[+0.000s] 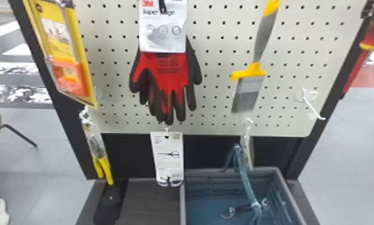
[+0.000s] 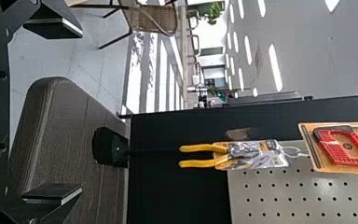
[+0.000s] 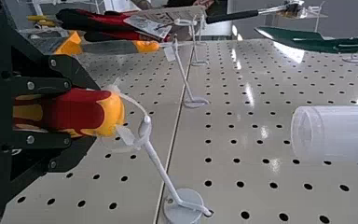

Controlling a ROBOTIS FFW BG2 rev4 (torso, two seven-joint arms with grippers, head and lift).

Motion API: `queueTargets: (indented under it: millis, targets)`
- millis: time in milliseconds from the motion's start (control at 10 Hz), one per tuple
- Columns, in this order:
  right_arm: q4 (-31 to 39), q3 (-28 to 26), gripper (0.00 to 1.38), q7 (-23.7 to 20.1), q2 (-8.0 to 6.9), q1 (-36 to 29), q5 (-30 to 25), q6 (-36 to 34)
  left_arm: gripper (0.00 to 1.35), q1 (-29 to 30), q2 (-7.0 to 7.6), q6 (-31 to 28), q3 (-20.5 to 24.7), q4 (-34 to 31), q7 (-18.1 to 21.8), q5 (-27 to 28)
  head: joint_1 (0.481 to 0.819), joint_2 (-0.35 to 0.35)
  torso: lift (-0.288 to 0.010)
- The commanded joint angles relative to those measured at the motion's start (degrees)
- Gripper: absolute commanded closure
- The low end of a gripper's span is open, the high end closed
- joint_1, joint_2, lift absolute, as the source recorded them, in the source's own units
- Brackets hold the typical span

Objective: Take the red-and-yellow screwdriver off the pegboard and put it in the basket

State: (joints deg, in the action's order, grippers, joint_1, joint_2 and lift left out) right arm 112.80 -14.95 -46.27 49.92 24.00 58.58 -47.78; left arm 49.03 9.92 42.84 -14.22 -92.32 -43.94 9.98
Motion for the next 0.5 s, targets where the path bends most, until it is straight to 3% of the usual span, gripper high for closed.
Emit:
queueTargets:
  millis: [0, 400]
  targets:
    - [-0.5, -0.3, 1.07, -0.2, 0.00, -0.4, -0.6, 0.1, 0.14, 0.1, 0.01, 0.3, 0.1, 0.0, 0.0, 0.0, 0.549, 0.000, -0.100]
    - [0.5, -3.4, 1.07, -0.2, 0.09, -2.1, -2.2, 0.8, 0.14, 0.2, 0.01, 0.7, 0.1, 0.0, 0.0, -0.1, 0.549, 0.000, -0.100]
